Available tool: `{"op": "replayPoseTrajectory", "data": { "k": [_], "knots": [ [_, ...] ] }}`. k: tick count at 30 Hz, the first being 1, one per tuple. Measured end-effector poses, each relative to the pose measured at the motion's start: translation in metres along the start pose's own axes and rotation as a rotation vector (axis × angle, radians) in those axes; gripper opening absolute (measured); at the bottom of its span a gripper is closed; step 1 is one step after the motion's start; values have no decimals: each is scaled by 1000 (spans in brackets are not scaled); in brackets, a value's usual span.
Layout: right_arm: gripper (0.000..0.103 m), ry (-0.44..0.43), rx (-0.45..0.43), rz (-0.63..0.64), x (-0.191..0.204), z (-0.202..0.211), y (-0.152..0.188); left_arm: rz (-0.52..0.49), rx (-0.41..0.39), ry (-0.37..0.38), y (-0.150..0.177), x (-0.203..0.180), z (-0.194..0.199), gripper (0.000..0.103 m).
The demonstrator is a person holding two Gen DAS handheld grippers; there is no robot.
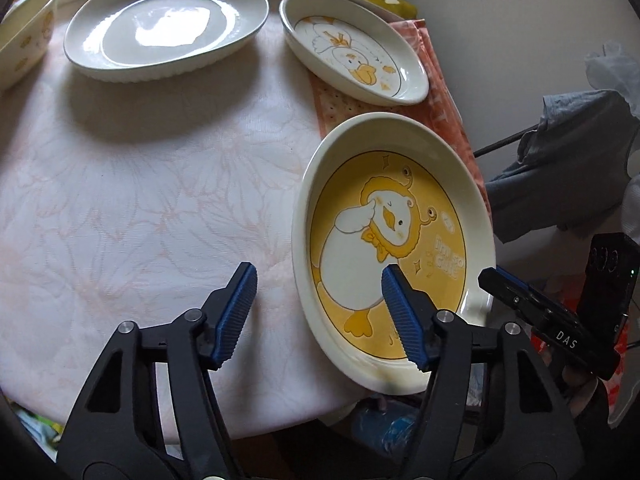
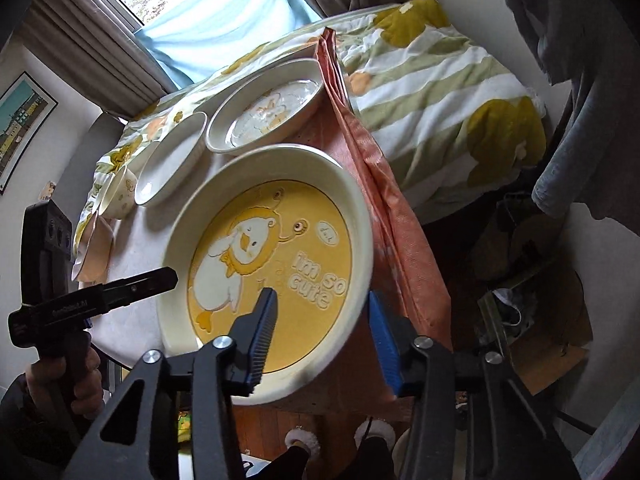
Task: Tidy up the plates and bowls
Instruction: 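Close the left gripper on the large yellow duck bowl rim while the right gripper grips it too, then lift the yellow bowl with both grippers and set it down nearer the table edge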
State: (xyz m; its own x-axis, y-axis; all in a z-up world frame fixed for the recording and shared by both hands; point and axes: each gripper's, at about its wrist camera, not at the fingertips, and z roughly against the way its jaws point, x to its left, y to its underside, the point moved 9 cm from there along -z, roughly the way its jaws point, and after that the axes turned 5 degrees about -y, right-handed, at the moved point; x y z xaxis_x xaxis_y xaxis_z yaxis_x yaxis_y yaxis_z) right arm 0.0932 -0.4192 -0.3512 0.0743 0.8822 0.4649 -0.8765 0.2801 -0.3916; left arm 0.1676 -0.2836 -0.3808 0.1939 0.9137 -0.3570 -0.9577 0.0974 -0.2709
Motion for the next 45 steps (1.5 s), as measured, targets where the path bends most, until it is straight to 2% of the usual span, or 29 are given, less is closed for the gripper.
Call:
{"op": "replayPoseTrajectory", "data": {
  "k": [2, 4, 6, 9, 10, 14, 19, 23, 28, 32, 38, 45],
  "knots": [
    [34, -6, 14, -5, -6, -6, -2, -4, 8, -4, 0, -2, -3, 50],
    [27, -8, 21, 4, -9, -10, -3, -12, 13, -10, -1, -1, -7, 46],
    [23, -8, 27, 10, -11, -14, -5, -22, 13, -24, -1, 0, -7, 29],
    [16, 4, 28, 7, -15, -19, -9, -29, 19, -36, -2, 3, -10, 13],
    [14, 7, 28, 9, -15, -21, -10, -32, 20, -29, -2, 4, -10, 11],
    [12, 9, 22, 24, -18, -26, -15, -42, 12, -25, -3, 3, -11, 10],
    [12, 24, 24, 61, -19, -28, -19, -93, -6, -83, -3, -2, -9, 11],
    [12, 40, 28, 100, -15, -26, -21, -111, -31, -90, -5, -5, -3, 11],
    [13, 50, 5, 152, -4, -17, -30, -95, -80, -80, -9, -4, 17, 11],
    [13, 47, -8, 217, 20, -8, -41, -63, -138, -84, -14, 4, 48, 11],
    [13, 6, -9, 292, 76, -6, -51, 1, -212, -110, -15, 45, 105, 11],
    [13, -61, 22, 345, 159, -40, -36, 54, -241, -171, -4, 129, 159, 11]
  ]
}}
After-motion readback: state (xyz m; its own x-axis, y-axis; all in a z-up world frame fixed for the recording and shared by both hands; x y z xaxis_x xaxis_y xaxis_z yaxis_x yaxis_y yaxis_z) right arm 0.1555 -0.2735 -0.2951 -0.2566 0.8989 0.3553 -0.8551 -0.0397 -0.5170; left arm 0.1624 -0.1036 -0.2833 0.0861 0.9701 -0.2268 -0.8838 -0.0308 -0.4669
